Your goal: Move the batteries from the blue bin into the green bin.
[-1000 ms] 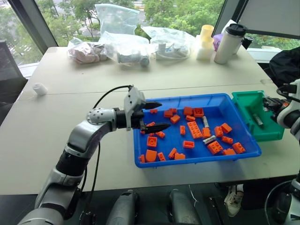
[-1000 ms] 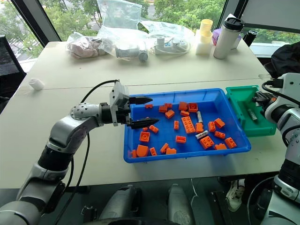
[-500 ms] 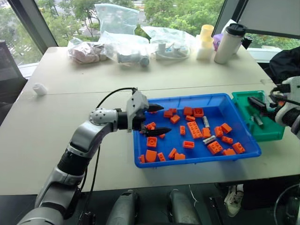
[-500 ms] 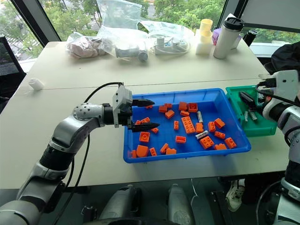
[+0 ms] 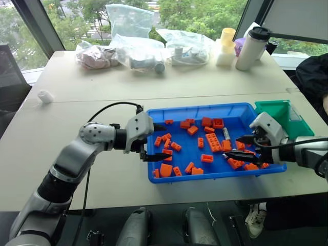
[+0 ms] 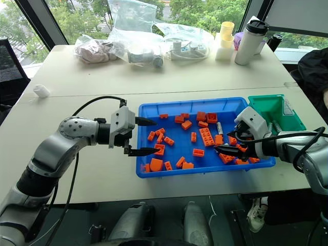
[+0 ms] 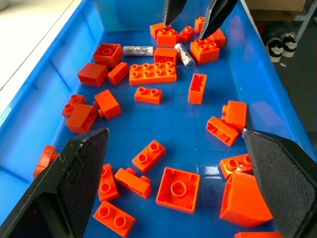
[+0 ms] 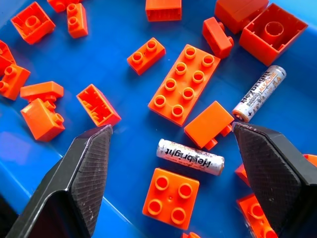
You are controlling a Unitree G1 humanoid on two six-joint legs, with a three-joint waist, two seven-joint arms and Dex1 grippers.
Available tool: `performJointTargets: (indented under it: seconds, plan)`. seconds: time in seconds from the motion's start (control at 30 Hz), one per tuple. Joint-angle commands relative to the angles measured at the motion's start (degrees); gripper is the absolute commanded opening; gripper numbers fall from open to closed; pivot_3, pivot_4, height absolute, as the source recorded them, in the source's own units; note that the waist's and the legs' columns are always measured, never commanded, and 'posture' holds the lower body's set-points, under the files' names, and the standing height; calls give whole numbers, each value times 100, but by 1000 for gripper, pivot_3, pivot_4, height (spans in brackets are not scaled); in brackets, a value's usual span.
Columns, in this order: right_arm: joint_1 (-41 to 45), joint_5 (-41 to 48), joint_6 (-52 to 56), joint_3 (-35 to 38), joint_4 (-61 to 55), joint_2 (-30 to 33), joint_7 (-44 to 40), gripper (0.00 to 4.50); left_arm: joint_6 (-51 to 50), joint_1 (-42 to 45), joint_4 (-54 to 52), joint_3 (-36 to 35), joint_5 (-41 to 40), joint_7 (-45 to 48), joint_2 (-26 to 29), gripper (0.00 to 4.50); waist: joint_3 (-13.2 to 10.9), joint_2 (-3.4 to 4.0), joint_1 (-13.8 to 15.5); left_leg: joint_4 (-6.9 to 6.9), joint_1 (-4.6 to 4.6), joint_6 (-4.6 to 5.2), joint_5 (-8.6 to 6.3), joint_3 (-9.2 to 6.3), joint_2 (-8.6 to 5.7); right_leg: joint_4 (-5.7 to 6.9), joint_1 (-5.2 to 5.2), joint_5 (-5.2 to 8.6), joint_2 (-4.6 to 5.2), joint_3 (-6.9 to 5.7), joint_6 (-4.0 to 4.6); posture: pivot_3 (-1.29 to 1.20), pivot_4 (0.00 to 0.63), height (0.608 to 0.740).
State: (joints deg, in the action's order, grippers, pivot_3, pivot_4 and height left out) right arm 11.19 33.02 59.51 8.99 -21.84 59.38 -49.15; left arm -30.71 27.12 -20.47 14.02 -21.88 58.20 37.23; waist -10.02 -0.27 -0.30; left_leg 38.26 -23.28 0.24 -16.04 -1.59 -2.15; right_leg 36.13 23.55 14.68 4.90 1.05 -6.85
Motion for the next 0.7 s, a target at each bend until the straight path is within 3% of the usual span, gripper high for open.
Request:
performJointTargets:
  seconds: [0.03,0.27,0.7]
  plan:
    - [-77,-162,-244,-53,-44,166,-73,4269,-15,-41,-257,-120,-21,-92,17,4500,0,0,14,0,0,0,0,0,0,0,0,0,0,-1,0,0,150,740]
    - [75,-484,-554,-399,137,268,-199,4269,10,-40,-252,-86,-3,-131,-8,4500,0,0,72,1,2,0,0,2,-1,0,0,0,0,-1,0,0,150,740]
    - [737,-1609,-1002,-1765,583,513,-504,4269,112,-49,-224,-6,126,-205,-150,4500,0,0,93,3,1,-1,0,4,-2,1,1,0,1,-2,0,0,150,740]
